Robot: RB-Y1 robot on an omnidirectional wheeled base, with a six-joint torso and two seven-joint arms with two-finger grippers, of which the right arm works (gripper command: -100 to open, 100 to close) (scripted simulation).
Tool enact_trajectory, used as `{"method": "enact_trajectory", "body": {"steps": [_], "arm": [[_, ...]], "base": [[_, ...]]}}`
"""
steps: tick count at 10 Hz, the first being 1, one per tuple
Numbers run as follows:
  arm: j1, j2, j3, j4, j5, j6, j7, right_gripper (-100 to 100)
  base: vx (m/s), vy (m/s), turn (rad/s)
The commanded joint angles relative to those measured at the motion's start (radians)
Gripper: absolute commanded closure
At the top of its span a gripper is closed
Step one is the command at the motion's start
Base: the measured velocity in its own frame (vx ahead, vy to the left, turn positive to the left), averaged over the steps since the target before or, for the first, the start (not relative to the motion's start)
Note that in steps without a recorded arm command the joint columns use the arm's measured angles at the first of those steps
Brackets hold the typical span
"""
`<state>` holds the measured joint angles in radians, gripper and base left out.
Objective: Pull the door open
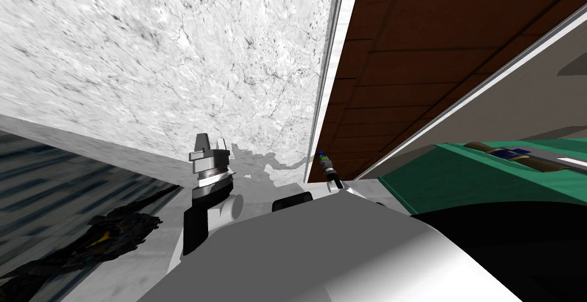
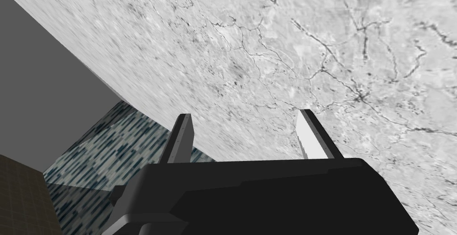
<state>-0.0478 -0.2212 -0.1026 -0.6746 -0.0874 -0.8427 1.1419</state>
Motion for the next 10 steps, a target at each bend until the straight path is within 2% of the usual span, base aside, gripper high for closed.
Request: {"method": "enact_trajectory", "body": {"steps": [1, 7, 9, 10], "arm": [[-0.002, 0.01, 0.009, 0.007, -0.003, 0.001, -0.041, 100], [-0.002, 0.005, 0.016, 0.008, -0.027, 0.001, -0.178, 100], [-0.002, 0.003, 0.019, 0.009, -0.04, 0.001, -0.24, 100], [-0.002, 0.003, 0.019, 0.009, -0.04, 0.001, -0.251, 100]], "base": [[-0.018, -0.004, 0.019], [-0.021, -0.004, 0.039], [-0.023, -0.004, 0.038], [-0.033, -0.011, 0.038]]}}
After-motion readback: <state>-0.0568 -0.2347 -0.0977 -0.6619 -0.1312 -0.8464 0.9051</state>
